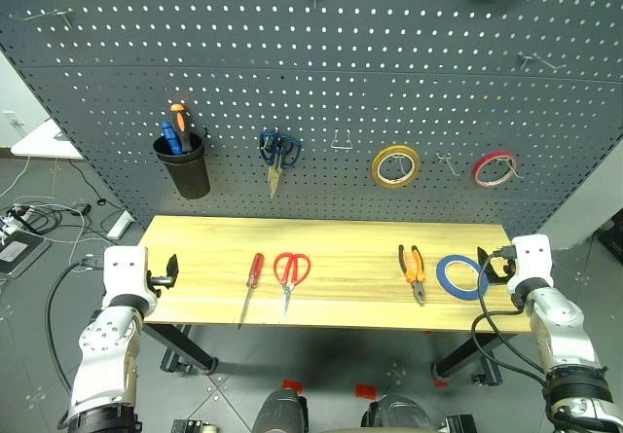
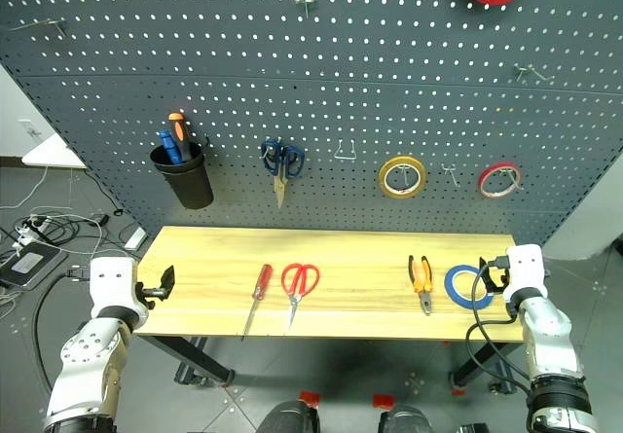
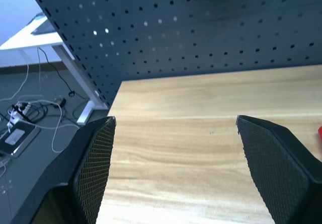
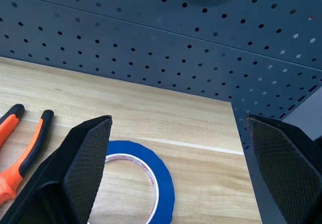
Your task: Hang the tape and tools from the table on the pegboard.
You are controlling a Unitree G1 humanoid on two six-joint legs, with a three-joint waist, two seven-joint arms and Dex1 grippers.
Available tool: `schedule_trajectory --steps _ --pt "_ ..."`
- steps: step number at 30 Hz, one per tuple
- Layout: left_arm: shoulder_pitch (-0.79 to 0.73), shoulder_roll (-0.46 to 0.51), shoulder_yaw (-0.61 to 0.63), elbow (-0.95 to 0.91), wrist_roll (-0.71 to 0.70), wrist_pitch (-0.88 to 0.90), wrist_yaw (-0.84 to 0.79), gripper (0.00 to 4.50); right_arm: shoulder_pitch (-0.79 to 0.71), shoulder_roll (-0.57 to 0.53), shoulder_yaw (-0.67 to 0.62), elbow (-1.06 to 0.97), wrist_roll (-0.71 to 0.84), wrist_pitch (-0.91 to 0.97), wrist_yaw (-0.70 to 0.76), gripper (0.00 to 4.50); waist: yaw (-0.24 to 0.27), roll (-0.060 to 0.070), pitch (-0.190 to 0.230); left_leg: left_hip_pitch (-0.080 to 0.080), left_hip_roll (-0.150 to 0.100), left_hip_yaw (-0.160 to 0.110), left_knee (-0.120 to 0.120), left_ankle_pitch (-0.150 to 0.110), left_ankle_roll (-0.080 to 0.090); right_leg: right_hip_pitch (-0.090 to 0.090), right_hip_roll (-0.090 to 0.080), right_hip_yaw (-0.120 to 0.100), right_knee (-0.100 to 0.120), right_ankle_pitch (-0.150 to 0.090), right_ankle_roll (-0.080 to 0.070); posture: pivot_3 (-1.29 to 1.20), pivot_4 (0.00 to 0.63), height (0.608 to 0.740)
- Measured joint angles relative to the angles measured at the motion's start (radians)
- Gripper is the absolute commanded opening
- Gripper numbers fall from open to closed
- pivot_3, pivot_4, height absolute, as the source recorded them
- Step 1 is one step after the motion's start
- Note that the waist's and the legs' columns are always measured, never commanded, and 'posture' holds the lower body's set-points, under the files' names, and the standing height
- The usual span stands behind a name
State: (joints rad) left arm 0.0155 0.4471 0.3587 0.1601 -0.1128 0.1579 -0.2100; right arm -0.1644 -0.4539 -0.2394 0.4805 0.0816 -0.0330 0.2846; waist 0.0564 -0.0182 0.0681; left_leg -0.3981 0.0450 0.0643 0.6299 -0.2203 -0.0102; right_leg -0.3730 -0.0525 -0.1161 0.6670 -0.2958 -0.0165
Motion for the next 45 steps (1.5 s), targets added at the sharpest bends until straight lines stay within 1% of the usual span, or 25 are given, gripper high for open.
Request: schedule_trajectory --steps 9,14,23,24,26,27,32,37,39,43,45 --pt "0.001 0.002 0.0 0.014 0.012 -0.034 0.0 4.04 0.003 -0.004 0.0 -0.001 0.0 0.0 0.006 4.5 0.0 0.0 0.0 0.0 0.0 0.0 0.0 0.0 0.0 0.0 0.0 0.0 0.0 0.0 0.0 0.14 0.028 0.74" --pt "-0.002 0.024 -0.003 0.018 0.018 -0.059 -0.021 4.04 0.02 -0.001 -0.001 -0.01 0.012 0.0 0.012 4.5 0.0 0.0 0.0 0.0 0.0 0.0 0.0 0.0 0.0 0.0 0.0 0.0 0.0 0.0 0.0 0.13 0.024 0.74" --pt "-0.013 0.024 -0.022 0.018 0.018 -0.061 -0.041 4.04 0.042 0.013 -0.004 -0.065 0.031 0.002 0.019 4.5 -0.001 0.0 0.0 0.0 0.0 0.0 0.0 0.0 0.0 0.0 0.0 0.0 0.0 0.0 0.0 0.12 0.023 0.74" --pt "-0.014 0.024 -0.022 0.019 0.018 -0.061 -0.041 4.04 0.043 0.014 -0.004 -0.067 0.034 0.002 0.02 4.5 -0.003 -0.001 -0.001 0.001 0.002 0.005 0.0 0.0 0.0 -0.004 0.001 0.004 0.002 0.0 0.0 0.12 0.023 0.74" --pt "-0.015 0.024 -0.022 0.025 0.018 -0.061 -0.042 4.04 0.043 0.014 -0.004 -0.073 0.04 0.003 0.019 4.5 0.0 -0.005 -0.003 0.001 0.003 0.022 0.0 0.0 0.0 -0.016 0.002 0.023 0.013 0.0 0.0 0.12 0.023 0.74" --pt "-0.016 0.024 -0.022 0.029 0.018 -0.061 -0.042 4.04 0.044 0.014 -0.004 -0.074 0.041 0.005 0.019 4.5 -0.001 -0.005 -0.003 0.003 0.003 0.026 -0.001 0.0 0.001 -0.017 0.003 0.028 0.013 0.0 0.0 0.12 0.024 0.74" --pt "-0.025 0.024 -0.022 0.03 0.018 -0.061 -0.042 4.04 0.047 0.014 -0.004 -0.074 0.04 0.02 0.017 4.5 -0.008 -0.005 -0.003 0.006 0.003 0.027 -0.001 -0.001 0.001 -0.014 0.002 0.029 0.013 0.0 0.001 0.12 0.025 0.74" --pt "-0.025 0.024 -0.022 0.03 0.018 -0.061 -0.043 4.04 0.047 0.014 -0.002 -0.075 0.036 0.022 0.016 4.5 -0.008 -0.006 -0.003 0.006 0.003 0.026 -0.001 -0.001 0.001 -0.014 0.002 0.029 0.013 0.001 0.001 0.12 0.037 0.74" --pt "-0.023 0.024 -0.022 0.03 0.019 -0.061 -0.042 4.04 0.053 0.012 0.009 -0.09 0.026 0.023 0.023 4.5 -0.008 -0.006 -0.003 0.006 0.003 0.026 -0.001 -0.001 0.001 -0.014 0.002 0.029 0.013 0.0 0.001 0.11 0.051 0.74" --pt "0.014 0.027 -0.024 0.002 0.025 -0.056 -0.045 4.04 0.113 -0.013 0.066 -0.18 0.01 0.038 0.085 4.5 -0.009 -0.007 0.005 0.005 0.003 0.026 -0.001 -0.001 0.001 -0.015 0.002 0.029 0.013 0.0 0.001 0.09 0.102 0.74" --pt "0.042 0.03 -0.043 -0.042 0.032 -0.052 -0.061 4.04 0.149 -0.029 0.088 -0.251 0.012 0.075 0.127 4.5 -0.01 -0.008 0.016 0.006 0.003 0.026 -0.001 -0.001 0.001 -0.014 0.001 0.029 0.013 0.0 0.001 0.08 0.111 0.74"
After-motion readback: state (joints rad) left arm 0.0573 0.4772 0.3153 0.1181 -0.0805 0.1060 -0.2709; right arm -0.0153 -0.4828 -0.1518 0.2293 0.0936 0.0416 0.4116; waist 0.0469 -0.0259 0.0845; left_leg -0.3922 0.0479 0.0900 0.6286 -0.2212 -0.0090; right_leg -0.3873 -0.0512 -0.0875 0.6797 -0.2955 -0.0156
